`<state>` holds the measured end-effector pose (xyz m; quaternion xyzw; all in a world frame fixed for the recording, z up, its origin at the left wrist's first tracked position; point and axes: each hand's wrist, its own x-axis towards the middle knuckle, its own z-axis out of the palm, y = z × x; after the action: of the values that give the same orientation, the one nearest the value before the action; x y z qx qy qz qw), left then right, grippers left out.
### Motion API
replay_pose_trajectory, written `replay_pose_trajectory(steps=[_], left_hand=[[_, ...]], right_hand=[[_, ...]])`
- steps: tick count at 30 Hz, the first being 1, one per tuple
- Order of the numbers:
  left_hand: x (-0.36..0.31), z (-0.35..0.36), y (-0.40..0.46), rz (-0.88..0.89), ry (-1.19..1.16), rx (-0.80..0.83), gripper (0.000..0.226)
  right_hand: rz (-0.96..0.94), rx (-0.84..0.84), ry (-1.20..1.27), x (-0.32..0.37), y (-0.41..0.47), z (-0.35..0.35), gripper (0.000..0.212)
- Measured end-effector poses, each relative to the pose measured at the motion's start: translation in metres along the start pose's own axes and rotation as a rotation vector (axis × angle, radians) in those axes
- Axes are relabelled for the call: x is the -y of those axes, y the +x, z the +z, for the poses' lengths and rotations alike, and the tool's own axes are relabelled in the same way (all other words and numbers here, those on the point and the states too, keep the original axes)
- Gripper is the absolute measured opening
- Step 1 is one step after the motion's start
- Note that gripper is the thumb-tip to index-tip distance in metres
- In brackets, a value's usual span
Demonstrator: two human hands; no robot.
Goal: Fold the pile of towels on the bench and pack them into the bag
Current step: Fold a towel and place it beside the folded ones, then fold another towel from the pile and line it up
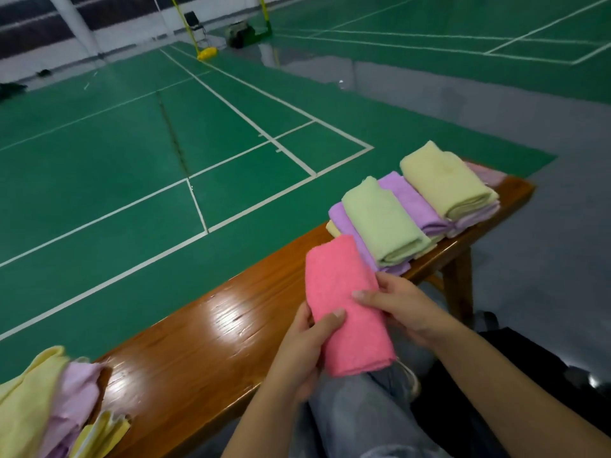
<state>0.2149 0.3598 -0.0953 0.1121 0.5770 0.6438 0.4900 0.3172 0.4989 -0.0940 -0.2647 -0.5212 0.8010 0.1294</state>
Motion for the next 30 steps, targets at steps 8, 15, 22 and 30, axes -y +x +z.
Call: replay_pose_trajectory(steps=[8, 15, 22, 30], left_hand=[[-0.075, 0.085, 0.045, 0.123, 0.073, 0.101, 0.050], [-0.084, 0.131, 0.132, 0.026, 0.282, 0.022, 0.076], [-0.071, 0.146, 0.147, 0.073, 0.576, 0.087, 0.071], [-0.072, 0.140, 0.139, 0.117, 0.729, 0.125, 0.062]], right_hand=[[-0.214, -0.107, -0.263, 0.120, 0.025, -0.046, 0.023], [0.018, -0.295, -0.699, 0.155, 0.093, -0.105, 0.043], [-0.066, -0.481, -0.921, 0.152, 0.110, -0.130, 0.044], [-0.040, -0.551, -1.098, 0.140, 0.099, -0.131, 0.049]])
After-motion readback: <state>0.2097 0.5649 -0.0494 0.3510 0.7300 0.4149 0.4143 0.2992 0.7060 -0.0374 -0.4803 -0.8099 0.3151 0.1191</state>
